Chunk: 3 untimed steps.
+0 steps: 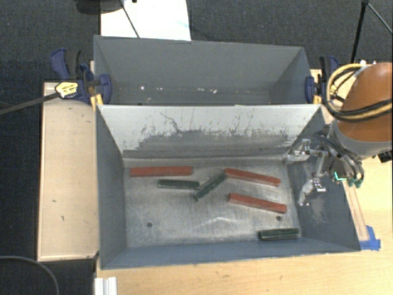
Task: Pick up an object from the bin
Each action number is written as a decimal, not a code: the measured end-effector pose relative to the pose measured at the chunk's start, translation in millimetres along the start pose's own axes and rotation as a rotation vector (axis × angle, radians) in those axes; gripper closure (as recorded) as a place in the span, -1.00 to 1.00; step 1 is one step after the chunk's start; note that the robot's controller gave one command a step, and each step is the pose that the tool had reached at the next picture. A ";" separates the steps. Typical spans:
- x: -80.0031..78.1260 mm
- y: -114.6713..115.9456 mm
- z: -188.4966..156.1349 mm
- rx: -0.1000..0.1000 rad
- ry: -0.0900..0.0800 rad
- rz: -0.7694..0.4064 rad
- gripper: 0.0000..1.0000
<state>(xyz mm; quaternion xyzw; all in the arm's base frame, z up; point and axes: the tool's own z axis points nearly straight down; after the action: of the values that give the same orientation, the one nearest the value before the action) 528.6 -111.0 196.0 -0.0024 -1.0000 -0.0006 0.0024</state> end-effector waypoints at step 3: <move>11.6 76.9 73.0 0.000 -0.002 0.006 -1.00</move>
Offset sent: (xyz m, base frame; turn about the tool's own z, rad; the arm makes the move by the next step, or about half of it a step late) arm -0.0069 0.0911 -0.1260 -0.1441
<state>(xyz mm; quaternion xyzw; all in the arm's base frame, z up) 517.0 -34.0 123.1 -0.0056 -1.0000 -0.0005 0.0011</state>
